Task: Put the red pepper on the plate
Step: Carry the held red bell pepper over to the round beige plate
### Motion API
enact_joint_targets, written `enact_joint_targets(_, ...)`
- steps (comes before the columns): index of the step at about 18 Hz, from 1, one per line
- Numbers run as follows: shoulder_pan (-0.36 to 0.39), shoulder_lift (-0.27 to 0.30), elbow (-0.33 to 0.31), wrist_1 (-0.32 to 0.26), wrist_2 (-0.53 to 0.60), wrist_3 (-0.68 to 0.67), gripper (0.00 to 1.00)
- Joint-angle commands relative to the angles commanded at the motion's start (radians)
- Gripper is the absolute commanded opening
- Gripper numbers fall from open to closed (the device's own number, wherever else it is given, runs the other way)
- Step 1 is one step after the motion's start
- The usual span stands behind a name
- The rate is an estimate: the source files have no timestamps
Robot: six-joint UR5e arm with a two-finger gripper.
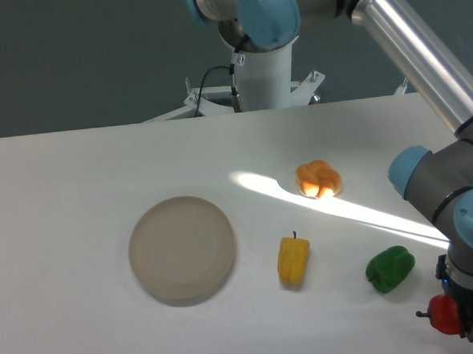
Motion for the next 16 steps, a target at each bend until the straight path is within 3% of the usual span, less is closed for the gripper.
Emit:
enact_joint_targets(4,-0.02,0.017,-0.006,-0.008,0.0,-0.015,0.49)
enact_joint_targets(9,-0.075,0.09,-0.046,-0.103,-0.003,-0.06,0.49)
enact_joint_targets(14,-0.129,0.233,-0.196,-0.123,-0.011,-0.113,0.49)
enact_joint_targets(16,-0.159,0.313,-0.305,-0.121,-0.023,-0.144,0.49)
